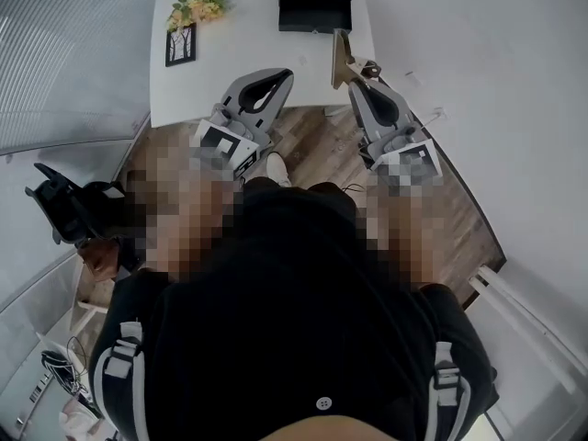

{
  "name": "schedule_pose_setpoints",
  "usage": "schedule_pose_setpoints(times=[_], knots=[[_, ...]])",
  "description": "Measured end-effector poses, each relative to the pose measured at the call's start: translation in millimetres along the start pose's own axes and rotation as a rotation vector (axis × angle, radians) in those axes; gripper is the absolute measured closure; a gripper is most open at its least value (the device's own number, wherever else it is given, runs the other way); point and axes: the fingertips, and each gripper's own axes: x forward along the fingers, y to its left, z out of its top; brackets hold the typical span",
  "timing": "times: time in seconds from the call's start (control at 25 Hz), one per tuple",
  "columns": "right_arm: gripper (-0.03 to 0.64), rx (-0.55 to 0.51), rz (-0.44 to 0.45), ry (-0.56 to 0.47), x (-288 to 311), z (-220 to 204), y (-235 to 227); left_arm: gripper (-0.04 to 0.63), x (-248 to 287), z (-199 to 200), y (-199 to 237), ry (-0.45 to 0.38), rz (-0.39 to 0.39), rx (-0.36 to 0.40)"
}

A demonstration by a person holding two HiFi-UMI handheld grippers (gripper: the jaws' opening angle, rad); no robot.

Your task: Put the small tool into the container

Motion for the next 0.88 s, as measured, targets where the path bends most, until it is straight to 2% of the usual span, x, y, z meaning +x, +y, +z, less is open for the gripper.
schedule_pose_setpoints(times=[0.48,0.72,0.88], knots=[[0.603,-0.029,-0.033,0.055,43,-16,-44,0.588,33,-17,54,0.016,0.013,-0.04],[0.603,-0.052,0.003,0.074,71,-22,-81,0.588,62,-20,78,0.018,0.027,-0.045],[0.603,-0.079,0.046,0.143,97,-36,-112,0.588,88,-21,96,0.026,0.048,-0.032]])
